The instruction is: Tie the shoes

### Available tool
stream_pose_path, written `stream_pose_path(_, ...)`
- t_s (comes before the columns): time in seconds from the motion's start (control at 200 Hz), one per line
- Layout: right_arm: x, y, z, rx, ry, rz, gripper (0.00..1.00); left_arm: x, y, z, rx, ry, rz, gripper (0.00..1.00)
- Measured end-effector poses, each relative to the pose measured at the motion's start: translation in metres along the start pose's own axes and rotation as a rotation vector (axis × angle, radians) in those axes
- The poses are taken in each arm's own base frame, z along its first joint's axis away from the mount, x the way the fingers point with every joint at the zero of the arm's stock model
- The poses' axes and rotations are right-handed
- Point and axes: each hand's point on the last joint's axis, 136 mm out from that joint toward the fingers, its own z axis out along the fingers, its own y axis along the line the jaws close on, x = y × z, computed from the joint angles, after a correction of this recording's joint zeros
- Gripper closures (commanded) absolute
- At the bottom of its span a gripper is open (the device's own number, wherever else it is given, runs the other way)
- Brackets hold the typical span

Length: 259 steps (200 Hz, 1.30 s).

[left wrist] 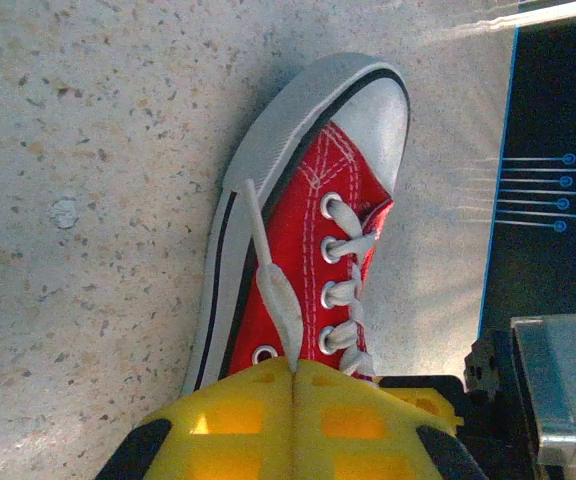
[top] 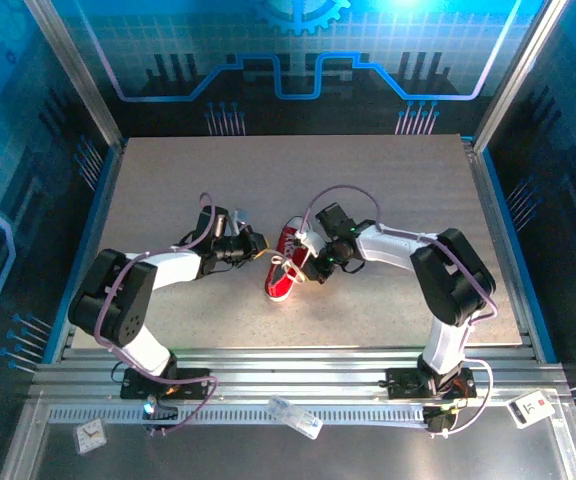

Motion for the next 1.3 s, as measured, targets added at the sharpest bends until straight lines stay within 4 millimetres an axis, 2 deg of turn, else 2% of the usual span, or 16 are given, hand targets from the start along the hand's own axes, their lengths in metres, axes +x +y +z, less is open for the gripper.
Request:
stream_pose_path(0.36, -0.002, -0.001, -0.012, 0.029, -0.021, 0.024, 1.0, -0.012, 0.009, -0.01, -0.036, -0.011, 0.036, 1.0)
stream_pose_path(0.985, 0.011, -0.023, -0.019, 0.1, 0.015, 0.119, 1.0, -0.033, 0.004, -0.019, -0.066, -0.021, 0.147, 1.0)
stream_pose_path(1.2, 0.011, -0.032, -0.025, 0.123, 0.014, 0.137, 1.0, -0.039, -0.002, -0.02, -0.058, -0.029, 0.169, 1.0)
stream_pose_path(1.296, 0.006, -0.032, -0.028, 0.125, 0.007, 0.135, 1.0, -0.04, -0.004, -0.019, -0.052, -0.023, 0.179, 1.0)
